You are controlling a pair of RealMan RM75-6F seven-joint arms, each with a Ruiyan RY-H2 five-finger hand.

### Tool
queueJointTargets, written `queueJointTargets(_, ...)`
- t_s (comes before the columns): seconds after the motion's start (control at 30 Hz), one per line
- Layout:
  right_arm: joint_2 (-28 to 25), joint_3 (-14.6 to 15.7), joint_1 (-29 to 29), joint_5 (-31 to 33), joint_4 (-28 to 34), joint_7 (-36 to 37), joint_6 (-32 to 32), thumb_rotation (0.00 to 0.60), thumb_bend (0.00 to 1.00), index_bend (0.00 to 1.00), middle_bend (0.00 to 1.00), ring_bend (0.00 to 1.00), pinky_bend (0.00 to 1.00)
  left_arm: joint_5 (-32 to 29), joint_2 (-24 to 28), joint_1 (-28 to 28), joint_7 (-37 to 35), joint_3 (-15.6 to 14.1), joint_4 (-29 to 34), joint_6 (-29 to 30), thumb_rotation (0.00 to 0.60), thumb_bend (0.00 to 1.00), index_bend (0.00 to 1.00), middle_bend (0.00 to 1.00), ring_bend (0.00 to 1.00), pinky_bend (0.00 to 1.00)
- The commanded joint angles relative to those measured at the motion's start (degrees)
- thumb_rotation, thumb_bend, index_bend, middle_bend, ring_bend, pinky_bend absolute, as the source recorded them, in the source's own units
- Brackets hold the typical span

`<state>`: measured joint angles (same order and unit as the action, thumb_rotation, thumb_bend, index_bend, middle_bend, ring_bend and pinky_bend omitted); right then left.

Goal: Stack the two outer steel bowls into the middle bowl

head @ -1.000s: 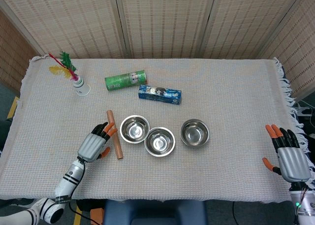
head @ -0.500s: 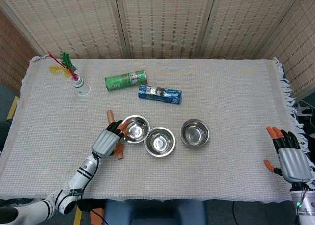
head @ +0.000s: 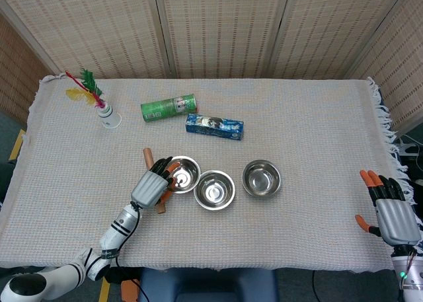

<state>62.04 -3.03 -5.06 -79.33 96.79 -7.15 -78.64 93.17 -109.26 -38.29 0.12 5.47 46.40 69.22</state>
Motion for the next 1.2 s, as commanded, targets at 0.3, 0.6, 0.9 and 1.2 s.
queueJointTargets(0.3, -0.5, 0.3, 0.2, -0.5, 1.0, 0.7, -0.2, 0.6, 0.15, 0.0, 0.01, 0.0, 0.0, 0.4, 1.8, 0.4, 3.9, 1.6, 2.5, 8.3, 0.6, 0.48, 0.66, 0.16, 0.0, 0.15)
queueJointTargets(0.6, -1.5, 0.0, 1.1, -1.9, 2.3, 3.5, -2.5, 0.6, 0.15, 0.0, 0.01, 0.0, 0.0, 1.1, 0.8, -1.6, 7.4, 1.6, 10.7, 7.7, 0.6, 0.48, 0.66, 0.17, 0.0, 0.15)
queueJointTargets(0.9, -2.8, -0.3, 1.6, -1.6, 3.1, 5.0, -3.1, 0.6, 0.15, 0.0, 0.01, 0.0, 0.0, -0.2, -3.5, -4.6, 12.5, 1.9, 12.1, 2.8, 0.6, 0.49, 0.61, 0.17, 0.0, 0.15)
queueJointTargets(1.2, -2.7, 0.3, 1.8, -3.2, 2.8, 3.7, -3.7, 0.6, 0.15, 0.0, 0.01, 0.0, 0.0, -1.8, -2.6, -2.8, 12.8, 0.0, 11.2, 1.5, 0.6, 0.45, 0.28, 0.14, 0.0, 0.15)
